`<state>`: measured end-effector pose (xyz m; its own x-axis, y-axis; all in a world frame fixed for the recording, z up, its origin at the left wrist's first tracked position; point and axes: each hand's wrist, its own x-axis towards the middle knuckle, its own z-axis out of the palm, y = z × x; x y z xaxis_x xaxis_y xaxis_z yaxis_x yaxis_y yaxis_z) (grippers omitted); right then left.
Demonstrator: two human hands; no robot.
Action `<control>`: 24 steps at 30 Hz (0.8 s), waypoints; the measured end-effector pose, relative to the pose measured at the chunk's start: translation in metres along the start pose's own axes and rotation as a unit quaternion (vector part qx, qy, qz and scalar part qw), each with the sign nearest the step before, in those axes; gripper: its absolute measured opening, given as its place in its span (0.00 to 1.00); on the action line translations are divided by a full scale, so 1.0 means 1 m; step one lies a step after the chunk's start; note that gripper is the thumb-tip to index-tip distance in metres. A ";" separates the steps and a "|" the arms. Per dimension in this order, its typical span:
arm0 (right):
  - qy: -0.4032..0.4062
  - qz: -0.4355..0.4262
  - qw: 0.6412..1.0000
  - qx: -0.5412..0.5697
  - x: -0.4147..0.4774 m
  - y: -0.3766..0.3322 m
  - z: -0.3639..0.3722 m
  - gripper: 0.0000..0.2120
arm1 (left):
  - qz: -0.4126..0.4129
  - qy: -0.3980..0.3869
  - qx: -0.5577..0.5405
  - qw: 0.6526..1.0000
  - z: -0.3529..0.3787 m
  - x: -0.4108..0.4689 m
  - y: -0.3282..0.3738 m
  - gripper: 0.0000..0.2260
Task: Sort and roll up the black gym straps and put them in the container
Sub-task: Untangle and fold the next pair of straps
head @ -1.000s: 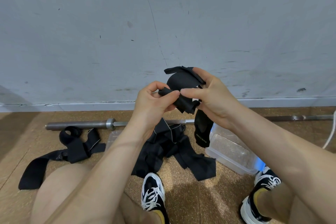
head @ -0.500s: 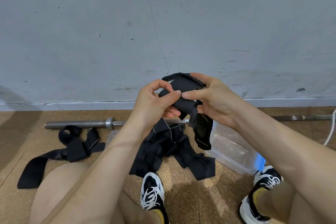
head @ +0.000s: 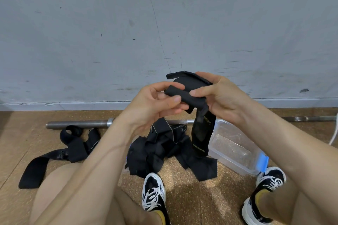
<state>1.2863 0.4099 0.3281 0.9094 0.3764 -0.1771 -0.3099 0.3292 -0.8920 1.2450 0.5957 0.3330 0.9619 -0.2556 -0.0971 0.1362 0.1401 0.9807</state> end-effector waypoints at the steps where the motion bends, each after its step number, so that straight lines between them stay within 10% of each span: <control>1: -0.011 0.002 1.000 0.005 -0.001 -0.003 -0.002 0.19 | 0.000 -0.020 -0.017 1.000 -0.002 -0.001 0.002 0.14; 14: 0.079 -0.009 0.995 0.058 0.010 0.008 -0.004 0.34 | 0.037 0.128 -0.025 0.991 0.015 0.009 -0.011 0.08; 22: 0.092 0.016 0.993 0.074 0.001 0.010 0.006 0.15 | 0.036 0.193 0.040 0.980 0.017 0.009 -0.010 0.10; 24: 0.072 0.033 0.993 0.084 -0.003 0.008 0.009 0.23 | 0.041 0.197 0.051 0.978 0.018 0.008 -0.009 0.11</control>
<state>1.2787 0.4193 0.3255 0.9117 0.2791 -0.3015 -0.4018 0.4524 -0.7962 1.2477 0.5752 0.3263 0.9882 0.1431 -0.0553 0.0496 0.0434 0.9978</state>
